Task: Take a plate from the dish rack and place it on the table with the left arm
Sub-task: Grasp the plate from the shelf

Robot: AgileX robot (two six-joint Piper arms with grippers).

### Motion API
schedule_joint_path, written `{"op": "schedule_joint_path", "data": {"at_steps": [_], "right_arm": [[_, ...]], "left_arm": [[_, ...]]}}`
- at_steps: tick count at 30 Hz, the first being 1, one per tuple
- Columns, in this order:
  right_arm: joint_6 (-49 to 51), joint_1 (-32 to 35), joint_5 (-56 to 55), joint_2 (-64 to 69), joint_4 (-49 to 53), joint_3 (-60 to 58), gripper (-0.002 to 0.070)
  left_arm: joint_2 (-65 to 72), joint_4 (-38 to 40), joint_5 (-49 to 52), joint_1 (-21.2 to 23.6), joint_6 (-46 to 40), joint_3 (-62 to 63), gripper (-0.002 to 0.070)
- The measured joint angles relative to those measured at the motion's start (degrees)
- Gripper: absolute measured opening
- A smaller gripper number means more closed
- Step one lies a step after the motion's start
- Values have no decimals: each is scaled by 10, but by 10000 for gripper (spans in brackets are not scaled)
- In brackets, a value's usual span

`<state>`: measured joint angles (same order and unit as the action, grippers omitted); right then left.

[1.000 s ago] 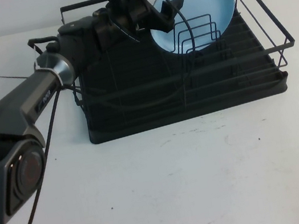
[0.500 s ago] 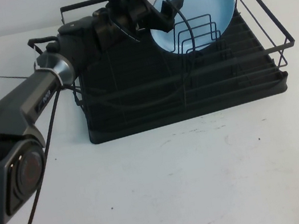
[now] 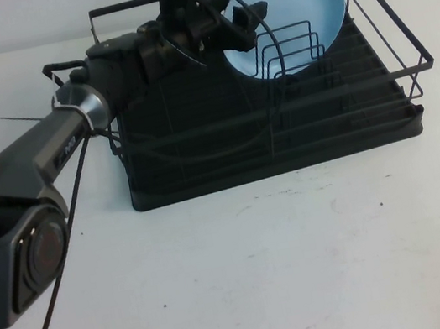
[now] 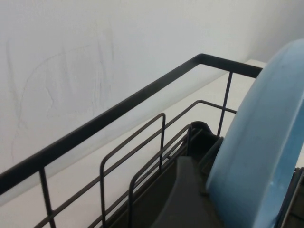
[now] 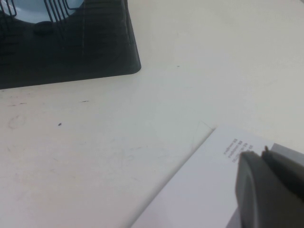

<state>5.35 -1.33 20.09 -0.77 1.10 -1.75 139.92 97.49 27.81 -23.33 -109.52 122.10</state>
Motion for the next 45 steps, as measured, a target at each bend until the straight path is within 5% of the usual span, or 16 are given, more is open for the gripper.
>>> {"op": "schedule_joint_path", "data": {"at_steps": [5, 15, 33, 45], "right_arm": [[0, 0, 0, 0, 0, 0, -20], [0, 0, 0, 0, 0, 0, -21], [0, 0, 0, 0, 0, 0, -20], [0, 0, 0, 0, 0, 0, -20]], "left_arm": [[0, 0, 26, 0, 9, 1, 349], [0, -2, 45, 1, 13, 1, 216], [-1, -15, 95, 42, 13, 2, 64], [-18, -13, 121, 59, 42, 5, 52]]}}
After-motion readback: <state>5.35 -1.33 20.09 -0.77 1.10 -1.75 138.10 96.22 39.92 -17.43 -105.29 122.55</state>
